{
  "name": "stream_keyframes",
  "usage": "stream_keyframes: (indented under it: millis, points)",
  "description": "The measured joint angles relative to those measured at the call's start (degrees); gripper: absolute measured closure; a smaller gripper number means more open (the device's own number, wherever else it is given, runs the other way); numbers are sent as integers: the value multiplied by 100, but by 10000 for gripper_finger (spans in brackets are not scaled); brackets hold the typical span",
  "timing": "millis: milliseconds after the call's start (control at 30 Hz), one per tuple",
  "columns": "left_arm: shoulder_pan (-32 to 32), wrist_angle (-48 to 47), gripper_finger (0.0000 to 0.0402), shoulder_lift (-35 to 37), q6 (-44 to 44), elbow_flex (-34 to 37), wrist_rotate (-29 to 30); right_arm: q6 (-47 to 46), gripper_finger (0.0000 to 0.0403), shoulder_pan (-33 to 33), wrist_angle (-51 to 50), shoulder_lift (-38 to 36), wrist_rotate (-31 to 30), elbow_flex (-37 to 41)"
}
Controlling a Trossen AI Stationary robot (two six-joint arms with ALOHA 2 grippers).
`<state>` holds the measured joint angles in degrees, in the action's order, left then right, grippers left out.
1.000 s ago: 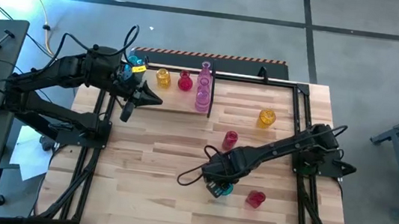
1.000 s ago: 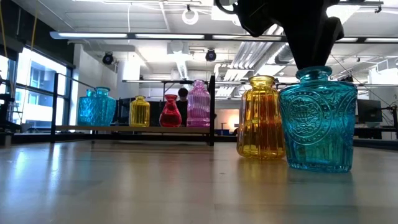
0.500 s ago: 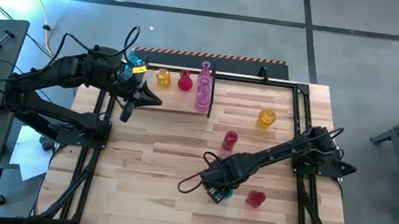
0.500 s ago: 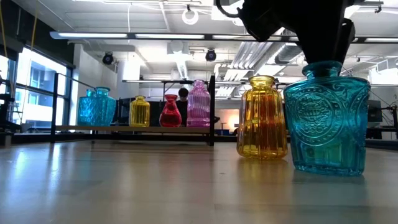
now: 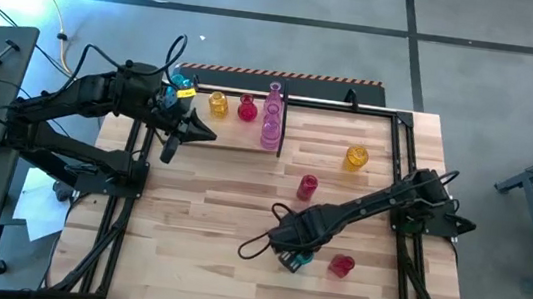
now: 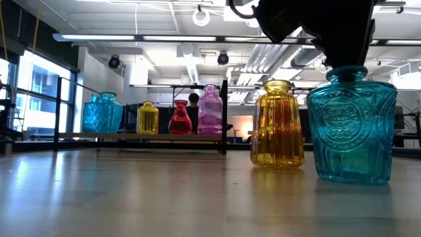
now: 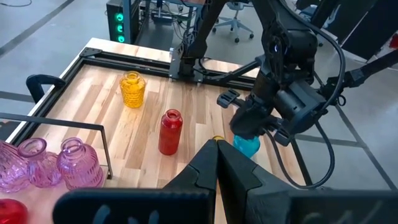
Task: Sort vases onto shelf
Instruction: Put the blue vase on the shelf aligned with the other blue vase
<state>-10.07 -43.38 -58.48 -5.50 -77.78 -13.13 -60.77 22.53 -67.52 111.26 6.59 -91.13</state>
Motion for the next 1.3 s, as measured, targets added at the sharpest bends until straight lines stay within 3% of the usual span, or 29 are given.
stream_keyframes:
  millis: [67,200,400,600,800,967,1300]
  points:
    - [1,1,401,0,6,0,0,72,391,3,3,-1,50,-4]
    - [-2,52,401,32,13,2,31,-53,379,-3,-61,-1,216,-2]
    - [-2,123,402,231,167,2,198,28,395,-2,-100,39,351,-484]
    - [-6,114,402,411,212,2,490,481,398,-250,-171,34,-245,-1518]
    - [-8,105,402,569,212,2,742,1565,400,-971,-96,20,-931,-2540]
    - [-8,-56,401,670,165,2,961,2783,401,-1792,338,18,-964,-3020]
    - [-8,-417,401,807,-194,2,1001,4157,402,-2972,1826,200,17,-3128]
